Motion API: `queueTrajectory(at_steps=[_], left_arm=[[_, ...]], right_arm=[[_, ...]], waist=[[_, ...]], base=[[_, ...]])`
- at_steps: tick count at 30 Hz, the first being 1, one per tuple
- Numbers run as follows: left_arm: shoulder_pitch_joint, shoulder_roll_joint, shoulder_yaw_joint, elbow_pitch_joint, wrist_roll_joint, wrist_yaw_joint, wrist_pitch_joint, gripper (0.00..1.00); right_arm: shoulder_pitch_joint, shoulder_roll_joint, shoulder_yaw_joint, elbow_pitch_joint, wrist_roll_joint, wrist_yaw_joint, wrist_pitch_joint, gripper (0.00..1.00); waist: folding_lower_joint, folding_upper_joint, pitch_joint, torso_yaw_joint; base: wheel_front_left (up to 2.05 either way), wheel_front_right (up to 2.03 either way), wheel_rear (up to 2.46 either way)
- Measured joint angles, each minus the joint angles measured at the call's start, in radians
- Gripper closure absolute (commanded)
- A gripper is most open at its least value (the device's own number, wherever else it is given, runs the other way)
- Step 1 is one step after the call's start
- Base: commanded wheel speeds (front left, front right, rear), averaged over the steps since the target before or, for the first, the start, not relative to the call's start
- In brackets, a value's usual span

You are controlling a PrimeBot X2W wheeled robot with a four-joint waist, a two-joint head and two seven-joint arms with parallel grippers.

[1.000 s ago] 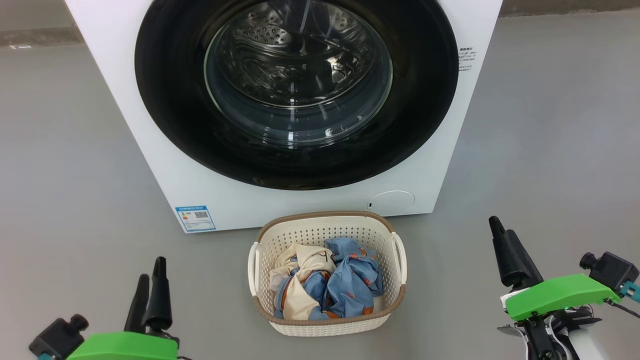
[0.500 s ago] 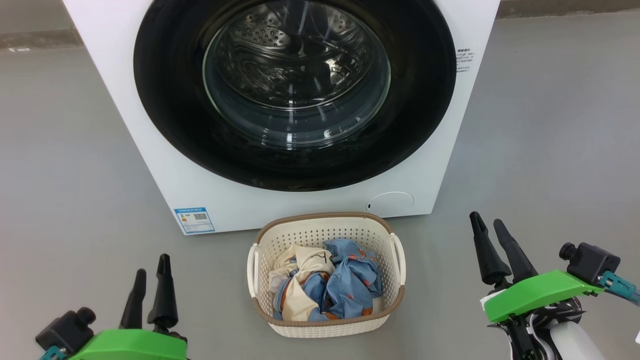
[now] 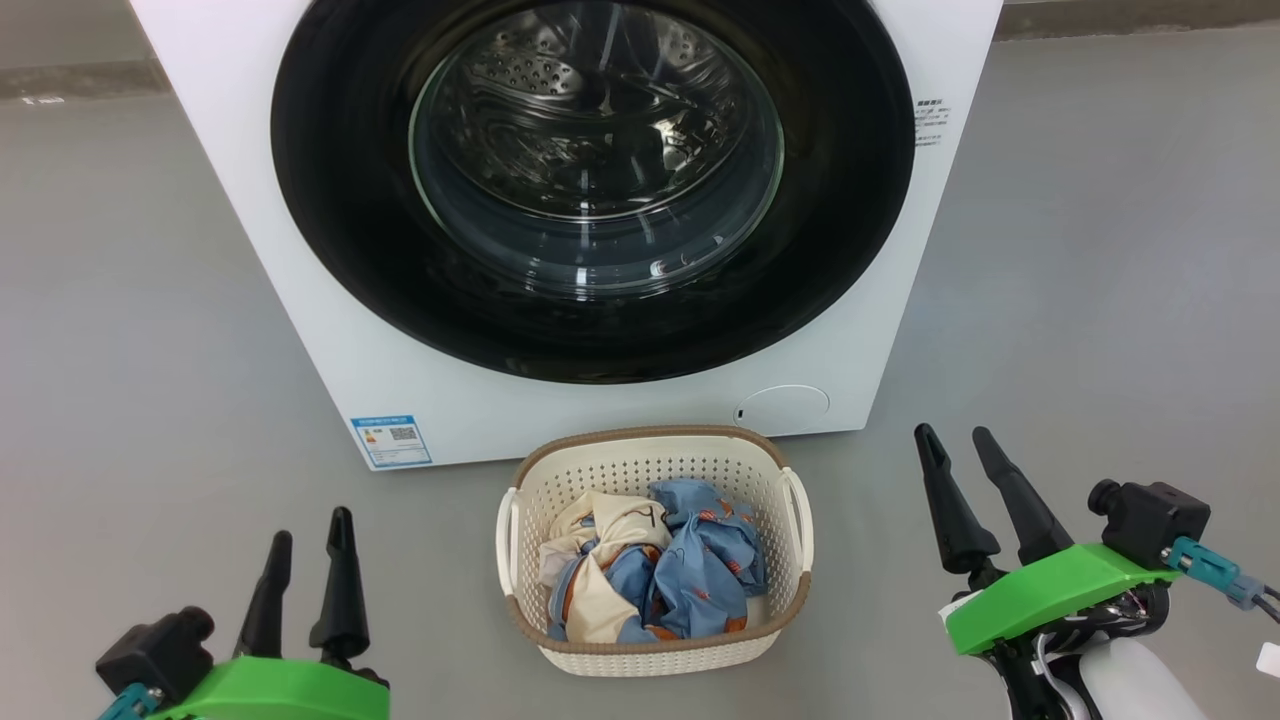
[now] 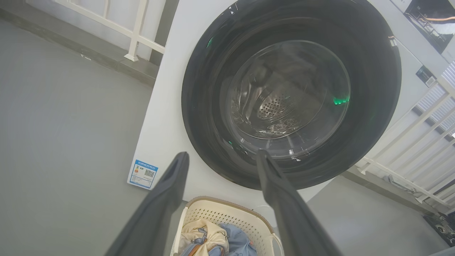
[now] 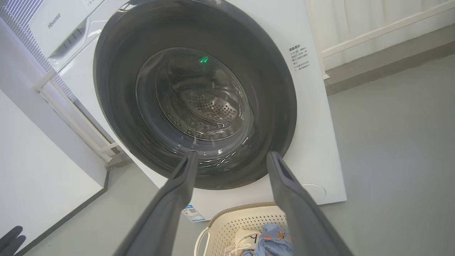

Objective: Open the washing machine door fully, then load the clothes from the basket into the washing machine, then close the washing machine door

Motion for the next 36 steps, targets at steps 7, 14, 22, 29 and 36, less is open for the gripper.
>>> queueTrajectory(at_steps=[7,14,22,29,36], left_arm=[[-0.001,-0.001,-0.003,0.008,0.096,0.007,-0.026,0.00],[-0.012,-0.002,-0.007,0.012,0.178,0.008,-0.044,0.00],[-0.012,-0.002,-0.012,0.012,0.263,0.011,-0.069,0.00],[-0.022,-0.002,-0.022,0.012,0.330,0.016,-0.088,0.00],[-0.032,-0.002,-0.030,0.012,0.373,0.016,-0.097,0.00]], right_arm=[[-0.015,-0.006,0.007,0.011,-0.097,0.000,-0.023,0.00],[-0.021,-0.007,0.011,0.016,-0.182,0.000,-0.044,0.00],[-0.038,-0.008,0.023,0.023,-0.271,0.000,-0.064,0.00],[-0.044,-0.011,0.029,0.023,-0.347,0.000,-0.088,0.00],[-0.056,-0.011,0.031,0.023,-0.397,0.000,-0.098,0.00]], waist=[[0.0000,0.0000,-0.001,0.001],[0.0000,0.0000,0.000,0.000],[0.0000,0.0000,0.002,-0.002],[0.0000,0.0000,0.003,-0.005],[0.0000,0.0000,0.006,-0.008]], base=[[0.00,0.00,0.00],[0.00,0.00,0.00],[0.00,0.00,0.00],[0.00,0.00,0.00],[0.00,0.00,0.00]])
